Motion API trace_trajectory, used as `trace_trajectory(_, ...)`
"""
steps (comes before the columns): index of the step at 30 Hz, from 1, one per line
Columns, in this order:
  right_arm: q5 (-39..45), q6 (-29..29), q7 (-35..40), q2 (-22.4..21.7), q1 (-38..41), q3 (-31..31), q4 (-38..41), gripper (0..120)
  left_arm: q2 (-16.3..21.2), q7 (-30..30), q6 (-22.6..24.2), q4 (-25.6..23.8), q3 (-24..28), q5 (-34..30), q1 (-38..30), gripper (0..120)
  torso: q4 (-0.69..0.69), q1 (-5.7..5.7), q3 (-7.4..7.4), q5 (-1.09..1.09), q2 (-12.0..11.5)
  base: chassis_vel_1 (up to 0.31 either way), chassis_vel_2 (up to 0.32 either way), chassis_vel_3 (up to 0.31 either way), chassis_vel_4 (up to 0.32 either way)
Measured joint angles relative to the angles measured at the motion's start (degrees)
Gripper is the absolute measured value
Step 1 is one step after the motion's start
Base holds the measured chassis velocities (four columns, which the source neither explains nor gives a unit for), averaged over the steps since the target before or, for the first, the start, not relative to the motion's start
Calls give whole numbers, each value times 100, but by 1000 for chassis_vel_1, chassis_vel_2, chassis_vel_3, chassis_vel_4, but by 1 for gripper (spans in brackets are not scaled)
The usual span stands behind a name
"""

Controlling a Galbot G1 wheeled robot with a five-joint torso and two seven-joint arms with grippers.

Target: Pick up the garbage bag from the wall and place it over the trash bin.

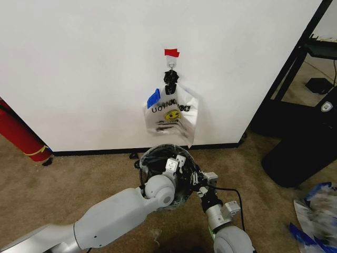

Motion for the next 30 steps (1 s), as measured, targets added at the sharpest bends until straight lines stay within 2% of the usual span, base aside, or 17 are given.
trace_trajectory(3,11,1,6,9,5,2,-28,1,32,-1,13,-49,-1,-10,-2,0,-1,0,0,0,0,0,0,0,0)
trace_trajectory(6,133,-5,65,53,44,18,-96,1,173,9,19,-338,-37,-117,8,0,-1,0,0,-1,0,0,0,0,0)
trace_trajectory(9,414,-81,171,130,156,49,-213,1,529,103,-5,-961,-85,-313,70,0,0,0,0,-1,0,0,0,0,0)
trace_trajectory(10,414,-81,171,130,156,49,-213,1,529,103,-5,-961,-85,-313,70,0,0,0,0,-1,0,0,0,0,0)
trace_trajectory(12,647,-170,252,195,236,82,-306,1,777,218,-55,-1334,-165,-450,131,0,1,0,0,-1,0,0,0,0,0)
trace_trajectory(15,867,-266,337,253,285,107,-352,1,951,327,-115,-1569,-266,-517,201,0,-1,0,0,-1,0,0,0,0,0)
trace_trajectory(17,1295,-456,482,368,357,167,-371,1,1264,574,-229,-1962,-533,-563,404,9,-1,0,0,-1,0,0,0,0,0)
trace_trajectory(18,1337,-476,498,379,364,174,-371,1,1304,607,-245,-2016,-575,-568,438,11,-1,0,0,-1,0,0,0,0,0)
trace_trajectory(20,1898,-702,742,499,434,277,-362,1,1598,854,-464,-2507,-1023,-565,800,22,1,0,0,-1,0,0,0,0,0)
trace_trajectory(22,2055,-770,817,528,450,313,-354,1,1644,898,-560,-2623,-1134,-548,901,26,1,0,0,-1,0,0,0,0,0)
trace_trajectory(26,2667,-1015,1174,619,509,453,-325,1,1712,1134,-953,-2993,-1736,-439,1389,39,-1,0,0,-2,0,0,0,0,0)
trace_trajectory(28,2940,-1122,1325,651,537,504,-299,1,1715,1230,-1129,-3128,-2050,-389,1638,51,2,0,0,-2,0,0,0,0,0)
trace_trajectory(30,2963,-1131,1336,652,538,506,-296,1,1713,1238,-1141,-3135,-2074,-385,1657,54,1,0,0,-2,0,0,0,0,0)
